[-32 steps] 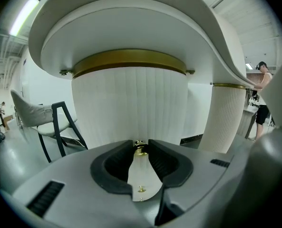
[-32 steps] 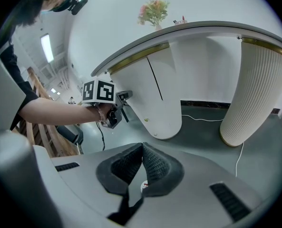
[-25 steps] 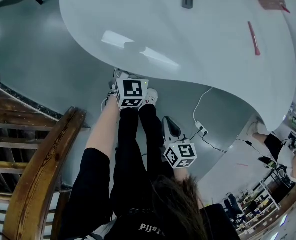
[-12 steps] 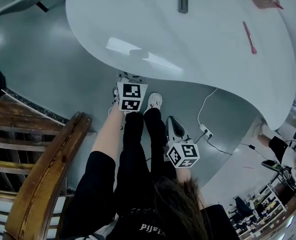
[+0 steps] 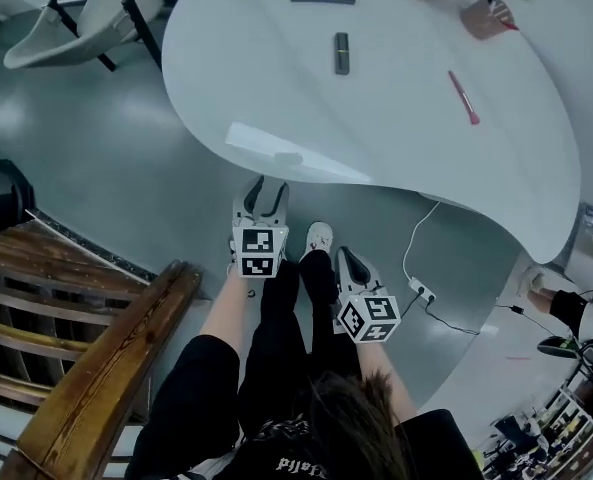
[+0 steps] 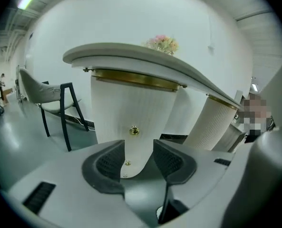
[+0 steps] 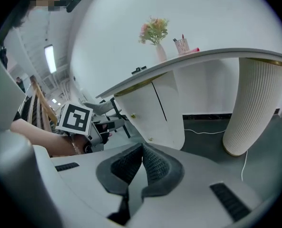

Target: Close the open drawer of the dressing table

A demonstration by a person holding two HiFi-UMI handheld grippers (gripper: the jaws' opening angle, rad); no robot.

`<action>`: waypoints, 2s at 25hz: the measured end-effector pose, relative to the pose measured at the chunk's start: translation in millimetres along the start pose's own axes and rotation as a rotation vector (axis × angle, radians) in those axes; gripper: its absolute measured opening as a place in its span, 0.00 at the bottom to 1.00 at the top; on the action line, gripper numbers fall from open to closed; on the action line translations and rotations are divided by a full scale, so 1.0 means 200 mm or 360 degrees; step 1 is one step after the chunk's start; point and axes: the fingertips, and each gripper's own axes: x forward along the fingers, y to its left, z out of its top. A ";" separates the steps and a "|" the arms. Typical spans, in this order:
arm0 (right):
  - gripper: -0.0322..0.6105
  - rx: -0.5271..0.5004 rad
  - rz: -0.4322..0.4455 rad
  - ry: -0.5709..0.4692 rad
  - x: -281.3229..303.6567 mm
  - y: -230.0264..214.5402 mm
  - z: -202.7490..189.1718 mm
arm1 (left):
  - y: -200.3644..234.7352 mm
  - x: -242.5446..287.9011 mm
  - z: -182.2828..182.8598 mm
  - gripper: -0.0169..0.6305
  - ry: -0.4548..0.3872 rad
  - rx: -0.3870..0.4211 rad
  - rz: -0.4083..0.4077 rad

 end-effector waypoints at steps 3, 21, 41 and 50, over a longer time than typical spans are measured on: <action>0.09 -0.0018 0.0024 -0.0058 -0.02 0.04 0.09 | -0.06 -0.10 0.07 0.31 -0.0029 0.0001 -0.0015; 0.09 -0.0278 0.0196 -0.0318 -0.29 0.20 0.60 | -0.34 -0.60 0.57 0.31 -0.0270 0.0034 -0.0022; 0.09 -0.0391 0.0266 -0.0511 -0.51 0.24 0.95 | -0.54 -0.85 0.77 0.21 -0.0380 0.0062 0.0049; 0.09 -0.0429 0.0262 -0.0580 -0.60 0.24 1.02 | -0.59 -0.92 0.85 0.21 -0.0442 0.0068 0.0074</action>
